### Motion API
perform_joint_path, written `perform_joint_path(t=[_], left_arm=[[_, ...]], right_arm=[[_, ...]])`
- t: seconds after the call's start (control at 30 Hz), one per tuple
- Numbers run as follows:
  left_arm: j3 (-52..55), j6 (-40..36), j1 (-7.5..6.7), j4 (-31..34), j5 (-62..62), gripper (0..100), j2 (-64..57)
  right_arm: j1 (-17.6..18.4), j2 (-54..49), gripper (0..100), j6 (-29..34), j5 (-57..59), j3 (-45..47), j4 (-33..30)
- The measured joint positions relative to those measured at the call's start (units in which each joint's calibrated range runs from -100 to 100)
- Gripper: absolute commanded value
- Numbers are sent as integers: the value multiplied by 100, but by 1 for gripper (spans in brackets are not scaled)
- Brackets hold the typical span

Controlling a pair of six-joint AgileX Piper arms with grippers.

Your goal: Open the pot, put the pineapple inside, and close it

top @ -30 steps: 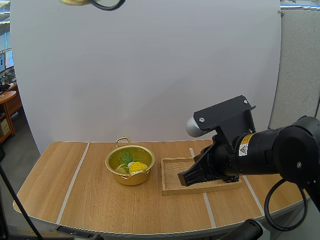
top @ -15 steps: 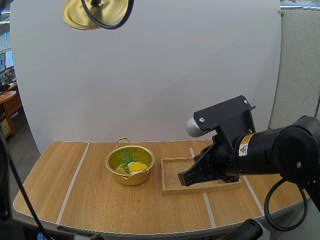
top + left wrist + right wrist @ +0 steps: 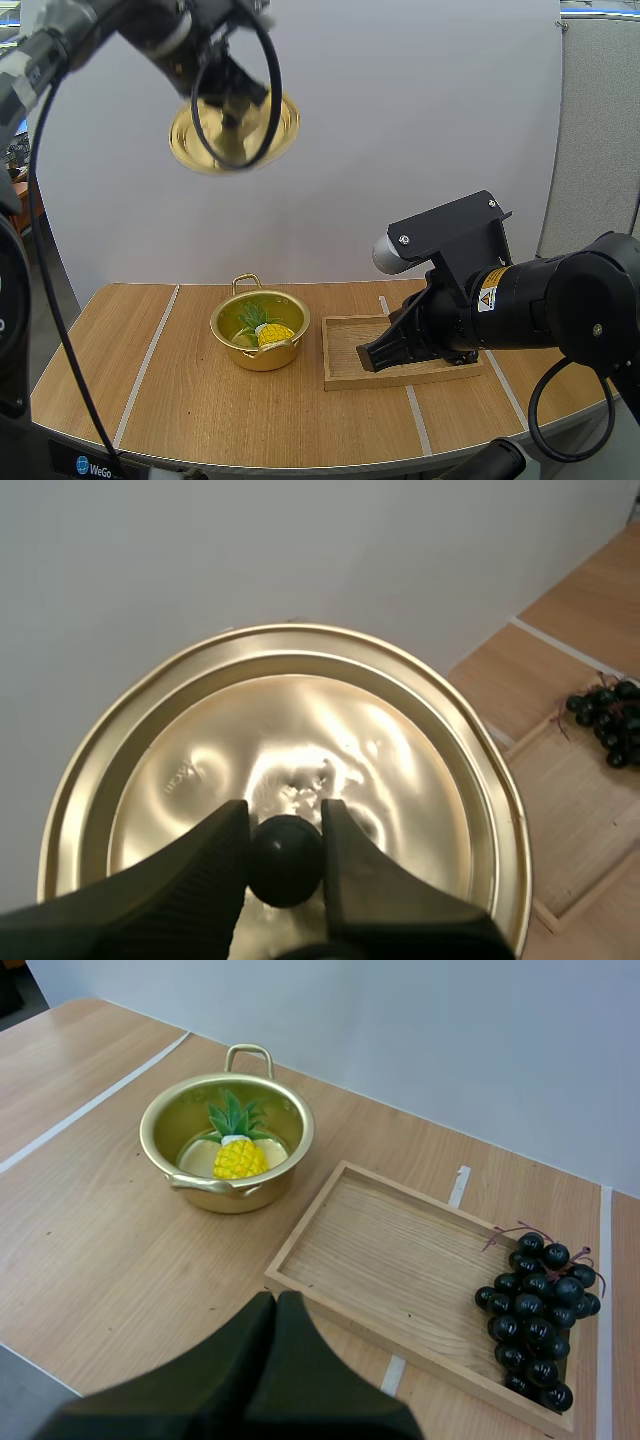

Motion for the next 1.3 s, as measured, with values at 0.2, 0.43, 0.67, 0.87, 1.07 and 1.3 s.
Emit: perform_joint_path(t=[0.2,0.43,0.67,0.87,1.07,1.3], left_arm=[[1269,358,0,-191,0,0,0],[1992,599,0,-379,-439,0,0],[2563,881,0,-588,-1124,0,175],[2590,940,0,-664,-1182,0,885],[2609,940,0,-664,-1414,0,1593],[2745,948,0,-664,-1640,0,1828]], right_arm=[[0,0,0,0,0,0,0],[0,0,0,0,0,0,0],[0,0,0,0,0,0,0],[0,0,0,0,0,0,0],[0,0,0,0,0,0,0],[0,0,0,0,0,0,0]])
